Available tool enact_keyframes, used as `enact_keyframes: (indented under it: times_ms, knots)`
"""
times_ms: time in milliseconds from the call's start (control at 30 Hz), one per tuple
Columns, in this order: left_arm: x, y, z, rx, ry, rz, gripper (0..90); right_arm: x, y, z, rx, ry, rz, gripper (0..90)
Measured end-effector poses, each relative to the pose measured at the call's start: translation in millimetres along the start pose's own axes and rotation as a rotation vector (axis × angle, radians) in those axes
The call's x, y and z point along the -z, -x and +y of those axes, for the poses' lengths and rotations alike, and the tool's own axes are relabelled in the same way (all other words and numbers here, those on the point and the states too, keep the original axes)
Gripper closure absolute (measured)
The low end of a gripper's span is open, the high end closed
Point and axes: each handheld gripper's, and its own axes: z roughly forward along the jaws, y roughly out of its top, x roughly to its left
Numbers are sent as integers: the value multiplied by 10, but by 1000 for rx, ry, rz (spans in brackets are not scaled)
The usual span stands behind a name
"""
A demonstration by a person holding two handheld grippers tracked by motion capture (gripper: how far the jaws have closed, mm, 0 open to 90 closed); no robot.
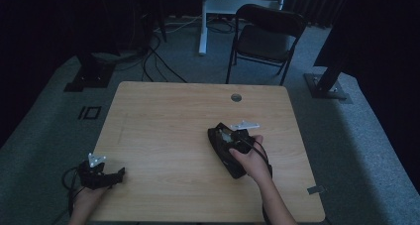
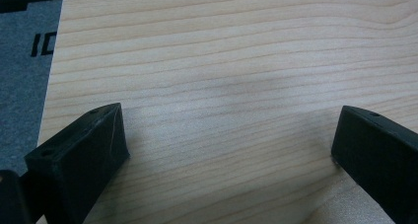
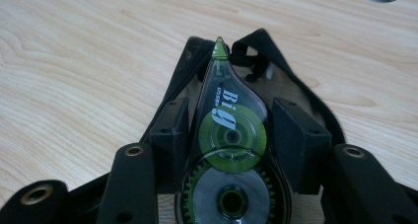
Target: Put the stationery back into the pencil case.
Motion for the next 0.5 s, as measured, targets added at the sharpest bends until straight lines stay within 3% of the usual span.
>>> enact_keyframes:
  times_ms: [500]
  knots:
    - [0, 0, 0, 0, 0, 0, 6, -180, -28, 3, 1, -93, -3, 501]
